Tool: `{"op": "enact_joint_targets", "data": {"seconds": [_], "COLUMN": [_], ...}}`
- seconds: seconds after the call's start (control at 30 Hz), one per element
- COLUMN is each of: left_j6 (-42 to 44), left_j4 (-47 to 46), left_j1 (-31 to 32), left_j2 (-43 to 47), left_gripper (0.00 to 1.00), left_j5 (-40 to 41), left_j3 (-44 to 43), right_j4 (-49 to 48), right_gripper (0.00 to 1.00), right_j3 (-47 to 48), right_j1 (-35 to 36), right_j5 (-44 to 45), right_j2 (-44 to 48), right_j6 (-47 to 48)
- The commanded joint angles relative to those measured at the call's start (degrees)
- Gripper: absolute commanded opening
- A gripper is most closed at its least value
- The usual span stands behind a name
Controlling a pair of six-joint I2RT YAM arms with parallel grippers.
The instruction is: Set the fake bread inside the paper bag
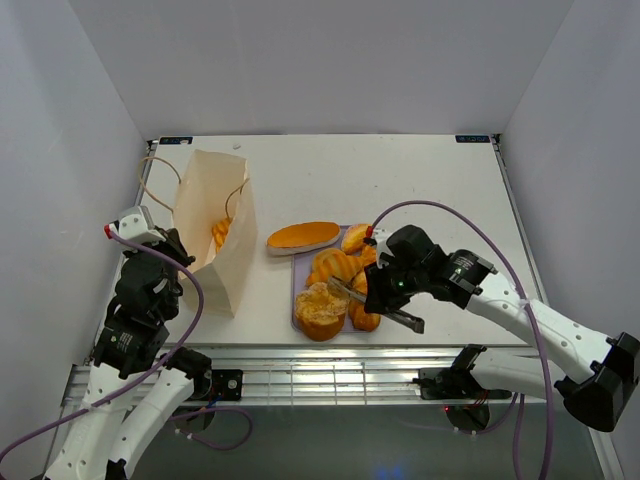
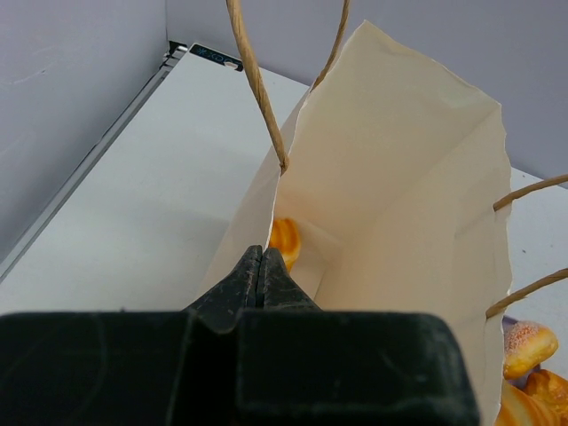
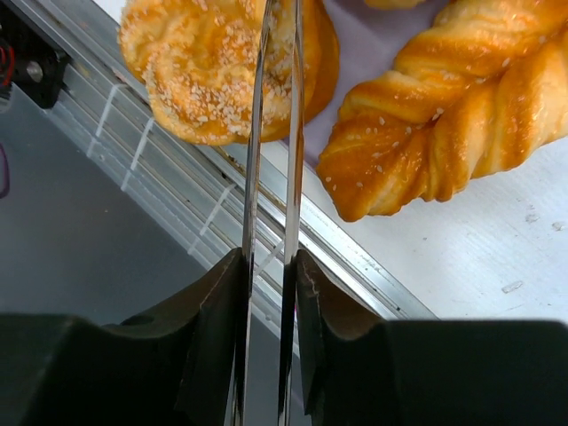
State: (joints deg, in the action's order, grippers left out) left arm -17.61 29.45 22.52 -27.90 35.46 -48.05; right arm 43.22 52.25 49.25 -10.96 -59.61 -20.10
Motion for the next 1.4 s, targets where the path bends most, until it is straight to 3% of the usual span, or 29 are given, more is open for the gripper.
{"op": "enact_joint_targets", "data": {"seconds": [0.0,0.23,1.37], "left_j6": [0.7,0.9,1.0], "left_j4": [-1.2,-1.6,1.4], "left_j1": [0.2,0.2,0.2], "left_j2": [0.1,0.1,-1.4], "left_gripper": [0.0,0.0,0.0], "left_j5": [-1.0,-1.9,-4.7], "left_j3": [0.2,-0.2,-2.8], "right_j4": [0.5,1.4,-2.1], "right_gripper": [0.26,0.18,0.17], "right_j3": [6.0,11.5,26.4], "right_j1": [0.4,0.3,0.4], "right_j5": [0.8,3.1,2.2], "right_j2": [0.7,1.9,0.3], "right_j6": [1.4,1.9,3.4]}}
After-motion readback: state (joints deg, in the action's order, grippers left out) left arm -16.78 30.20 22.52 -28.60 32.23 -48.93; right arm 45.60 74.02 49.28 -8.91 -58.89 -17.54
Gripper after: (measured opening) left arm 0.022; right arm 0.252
